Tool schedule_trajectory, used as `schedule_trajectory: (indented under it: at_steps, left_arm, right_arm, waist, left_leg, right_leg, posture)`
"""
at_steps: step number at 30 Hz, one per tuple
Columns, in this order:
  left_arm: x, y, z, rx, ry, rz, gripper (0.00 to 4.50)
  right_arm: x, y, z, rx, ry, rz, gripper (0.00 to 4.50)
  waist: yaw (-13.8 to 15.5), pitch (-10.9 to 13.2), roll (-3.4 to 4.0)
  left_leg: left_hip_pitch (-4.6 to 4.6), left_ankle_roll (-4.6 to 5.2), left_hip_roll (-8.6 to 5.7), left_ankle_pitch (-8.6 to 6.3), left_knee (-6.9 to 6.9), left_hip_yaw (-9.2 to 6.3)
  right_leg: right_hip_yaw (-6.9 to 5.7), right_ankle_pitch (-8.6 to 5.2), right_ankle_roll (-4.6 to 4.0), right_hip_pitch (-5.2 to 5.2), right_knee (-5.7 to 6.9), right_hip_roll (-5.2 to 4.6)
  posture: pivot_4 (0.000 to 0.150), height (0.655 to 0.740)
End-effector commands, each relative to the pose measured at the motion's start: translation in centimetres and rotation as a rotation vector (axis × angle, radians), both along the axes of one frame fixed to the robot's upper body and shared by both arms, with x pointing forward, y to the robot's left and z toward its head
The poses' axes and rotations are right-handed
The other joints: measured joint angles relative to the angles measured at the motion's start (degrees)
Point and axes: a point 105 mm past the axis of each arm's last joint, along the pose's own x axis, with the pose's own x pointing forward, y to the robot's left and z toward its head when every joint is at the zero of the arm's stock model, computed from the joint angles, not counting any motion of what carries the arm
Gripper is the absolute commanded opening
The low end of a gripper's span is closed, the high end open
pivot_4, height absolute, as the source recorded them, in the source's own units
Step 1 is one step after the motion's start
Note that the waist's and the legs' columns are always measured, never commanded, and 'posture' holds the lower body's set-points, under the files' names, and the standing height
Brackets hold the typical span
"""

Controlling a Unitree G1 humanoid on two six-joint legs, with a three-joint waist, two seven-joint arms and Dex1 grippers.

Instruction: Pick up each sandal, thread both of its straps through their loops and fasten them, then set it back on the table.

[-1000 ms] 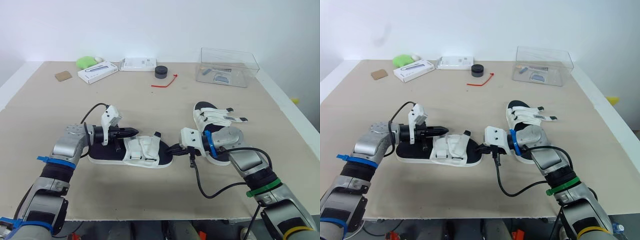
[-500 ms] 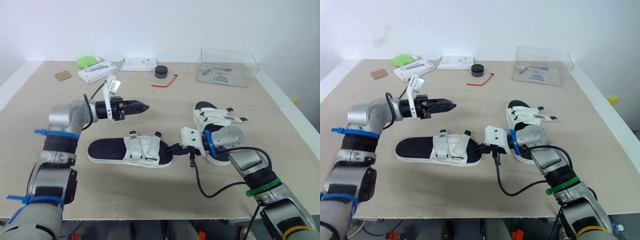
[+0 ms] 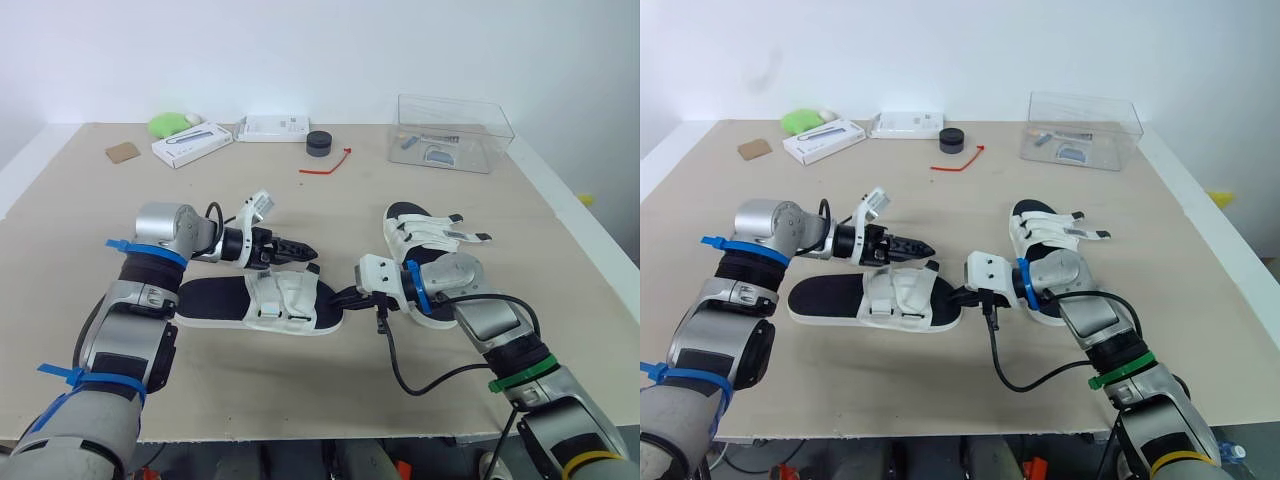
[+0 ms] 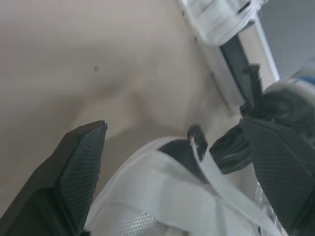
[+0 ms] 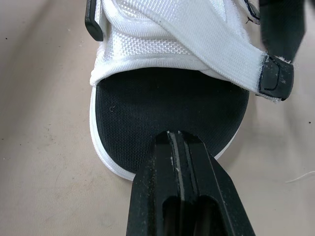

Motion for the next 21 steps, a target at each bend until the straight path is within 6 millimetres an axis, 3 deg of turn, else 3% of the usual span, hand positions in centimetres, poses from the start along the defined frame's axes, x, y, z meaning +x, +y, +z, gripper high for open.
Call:
schedule_trajectory:
  at_steps: [1,6,20,21]
  left_arm:
    - [-0.4,-1.3,1.9,-0.034,-0.048,-0.077,4.46]
    - [-1.4,-2.0,1.9,-0.044,-0.031,-0.156,4.46]
    - [-1.4,-2.7,1.7,-0.070,-0.045,-0.201,4.46]
    - [-1.3,-2.8,1.7,-0.072,-0.054,-0.197,4.22]
  right_arm:
    - [0.2,-0.7,-0.8,-0.039,0.002,-0.034,0.00]
    - [0.2,-0.7,-0.9,-0.042,-0.002,-0.036,0.00]
    - [0.0,-0.8,-0.9,-0.048,-0.007,-0.036,0.00]
    - [0.0,-0.9,-0.9,-0.048,-0.007,-0.036,0.00]
  waist:
    - [0.0,0.0,0.00]
    - [0.0,0.0,0.00]
    - [0.0,0.0,0.00]
    - [0.0,0.0,0.00]
  left_leg:
    - [0.00,0.00,0.00,0.00,0.00,0.00]
    - [0.00,0.00,-0.01,0.00,0.00,0.00]
    - [-0.01,0.00,-0.02,0.00,0.00,-0.01]
    - [0.00,0.00,-0.04,0.00,0.00,0.00]
  right_leg:
    - [0.00,0.00,0.00,0.00,0.00,0.00]
    - [0.00,-0.01,0.01,0.00,0.00,0.00]
    - [0.01,-0.06,0.06,0.01,-0.01,-0.01]
    - [0.01,-0.06,0.06,0.01,0.00,-0.02]
  posture:
    - [0.150,0.7400]
    - [0.150,0.7400]
    - [0.150,0.7400]
    - [0.150,0.7400]
